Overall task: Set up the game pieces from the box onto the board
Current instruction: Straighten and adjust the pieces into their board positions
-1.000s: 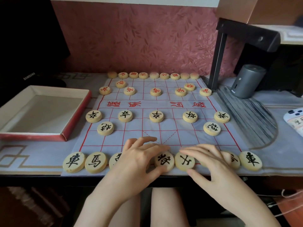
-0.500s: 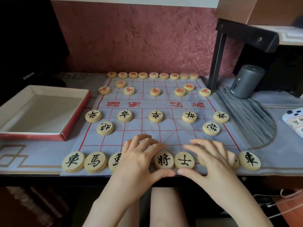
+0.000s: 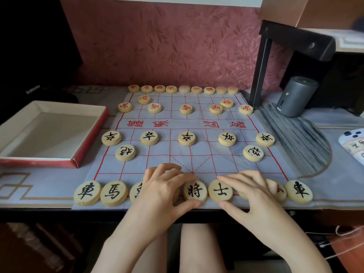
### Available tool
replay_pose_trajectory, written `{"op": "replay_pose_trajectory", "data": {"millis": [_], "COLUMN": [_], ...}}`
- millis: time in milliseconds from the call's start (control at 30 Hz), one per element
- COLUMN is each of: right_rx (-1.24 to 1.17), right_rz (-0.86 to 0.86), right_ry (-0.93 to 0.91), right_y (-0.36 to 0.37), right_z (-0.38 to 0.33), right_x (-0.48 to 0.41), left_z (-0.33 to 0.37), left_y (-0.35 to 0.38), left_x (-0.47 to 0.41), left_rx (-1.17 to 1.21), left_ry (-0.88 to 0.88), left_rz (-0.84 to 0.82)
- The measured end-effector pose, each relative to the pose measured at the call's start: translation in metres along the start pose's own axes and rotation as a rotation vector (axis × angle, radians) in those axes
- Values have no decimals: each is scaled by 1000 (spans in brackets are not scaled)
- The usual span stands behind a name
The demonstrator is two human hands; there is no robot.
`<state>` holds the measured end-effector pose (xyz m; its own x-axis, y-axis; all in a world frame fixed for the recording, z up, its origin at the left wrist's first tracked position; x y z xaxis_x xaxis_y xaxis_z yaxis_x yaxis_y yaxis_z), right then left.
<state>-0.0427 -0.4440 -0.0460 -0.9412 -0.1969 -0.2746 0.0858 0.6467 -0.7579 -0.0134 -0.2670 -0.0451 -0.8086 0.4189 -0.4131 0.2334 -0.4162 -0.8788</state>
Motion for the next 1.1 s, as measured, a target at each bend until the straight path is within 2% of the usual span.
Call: {"op": "replay_pose_trajectory", "data": {"millis": [467, 1100], "right_rx": [-51, 2], "right_rz": [28, 59], "right_ry": [11, 13], "right_y": [3, 4], "right_z": [0, -1], "right_x": [1, 6], "left_z": [-3, -2], "left_y": [2, 4], "left_x": [3, 5], "left_rx": [52, 53], "left_ry": [-10, -1], "left_rz": [-12, 12]}}
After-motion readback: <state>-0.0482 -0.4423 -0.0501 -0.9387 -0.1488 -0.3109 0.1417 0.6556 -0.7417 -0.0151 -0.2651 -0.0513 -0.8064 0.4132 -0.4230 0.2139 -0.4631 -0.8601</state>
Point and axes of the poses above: each hand's wrist, its own x-axis away from the middle knuckle, its own y-axis out of the palm, z = x × y, the point moved 6 cm from there along -x, towards the middle knuckle, and after that the axes turned 12 degrees about -x, right-handed, at the moved point
